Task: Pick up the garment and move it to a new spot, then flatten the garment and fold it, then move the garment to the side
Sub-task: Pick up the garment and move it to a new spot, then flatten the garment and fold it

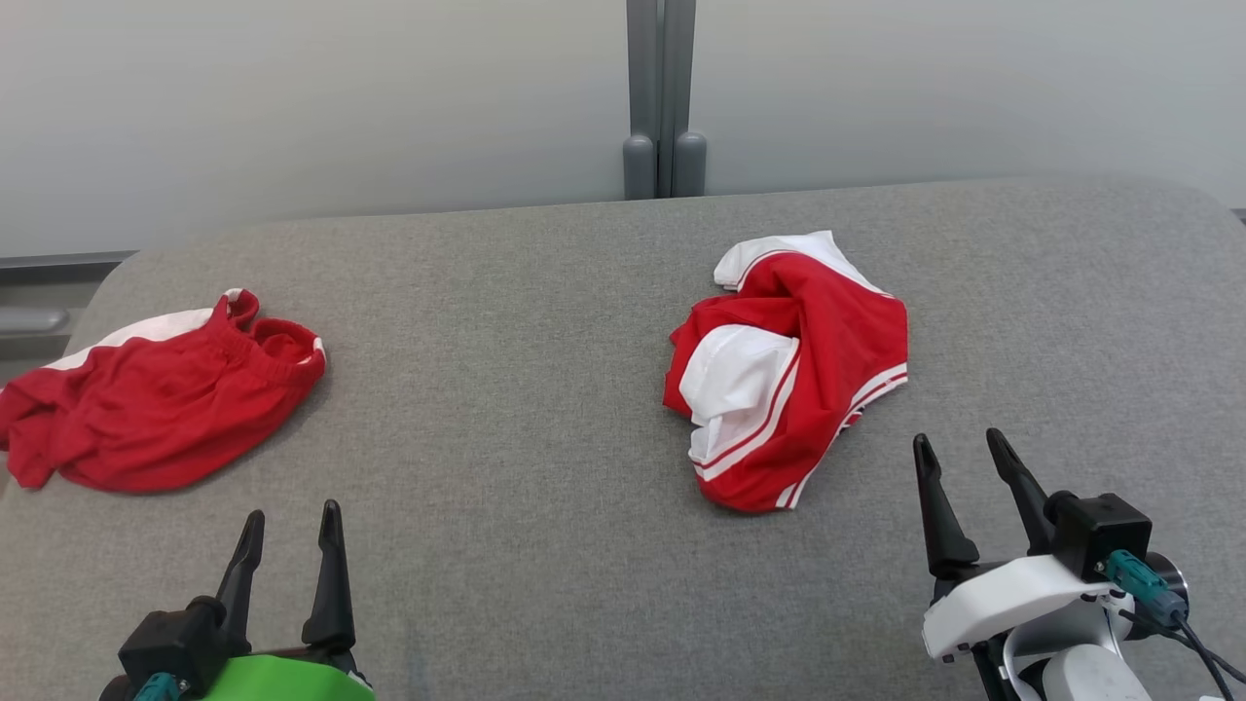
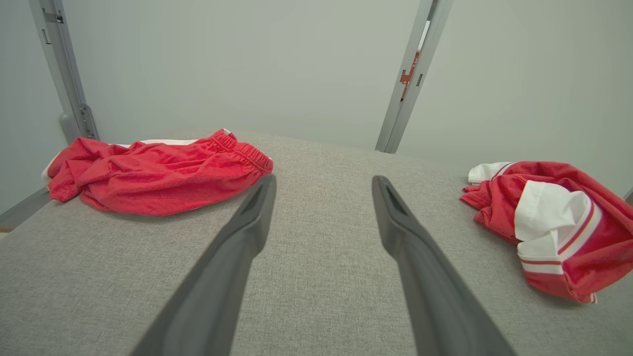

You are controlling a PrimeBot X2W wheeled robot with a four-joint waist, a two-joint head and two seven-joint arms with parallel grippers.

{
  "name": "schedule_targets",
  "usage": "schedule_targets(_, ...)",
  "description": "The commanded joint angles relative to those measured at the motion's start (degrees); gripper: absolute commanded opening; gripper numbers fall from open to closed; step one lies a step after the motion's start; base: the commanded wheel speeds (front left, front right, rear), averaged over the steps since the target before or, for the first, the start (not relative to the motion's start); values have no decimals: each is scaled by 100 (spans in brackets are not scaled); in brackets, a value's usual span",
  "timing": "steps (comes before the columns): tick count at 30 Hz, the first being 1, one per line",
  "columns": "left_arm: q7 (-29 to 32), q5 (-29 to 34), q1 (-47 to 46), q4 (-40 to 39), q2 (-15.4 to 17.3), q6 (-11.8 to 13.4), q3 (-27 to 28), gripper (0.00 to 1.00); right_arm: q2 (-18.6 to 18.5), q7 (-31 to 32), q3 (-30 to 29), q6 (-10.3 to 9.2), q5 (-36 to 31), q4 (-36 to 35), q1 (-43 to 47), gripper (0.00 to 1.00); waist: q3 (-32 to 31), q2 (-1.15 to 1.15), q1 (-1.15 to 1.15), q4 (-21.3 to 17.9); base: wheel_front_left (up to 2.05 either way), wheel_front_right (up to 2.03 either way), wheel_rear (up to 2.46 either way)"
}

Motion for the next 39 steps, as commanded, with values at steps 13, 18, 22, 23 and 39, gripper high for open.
schedule_targets(13, -3, 255, 119, -119, -166, -97, 187, 100, -14, 78, -33, -3, -43, -56, 13, 100, 78, 0, 0, -65, 0, 0, 0)
schedule_targets(18, -2, 304, 72, -120, -240, -146, 224, 100, -15, 98, -82, -3, -79, -40, -76, 100, 121, 0, 0, -27, 0, 0, 0)
schedule_targets(22, -2, 351, -8, -167, -287, -163, 244, 100, -15, 234, -283, -4, -135, 14, -296, 100, 208, 0, 0, 7, 0, 0, 0)
schedule_targets(23, -2, 349, -32, -175, -289, -170, 260, 100, -13, 291, -320, -3, -170, 41, -372, 100, 235, 0, 0, 8, 0, 0, 0)
schedule_targets(39, -2, 562, -526, -323, -475, -373, 275, 100, -232, 1802, -1130, -3, -518, 2190, -2558, 100, 960, 0, 0, 348, 0, 0, 0)
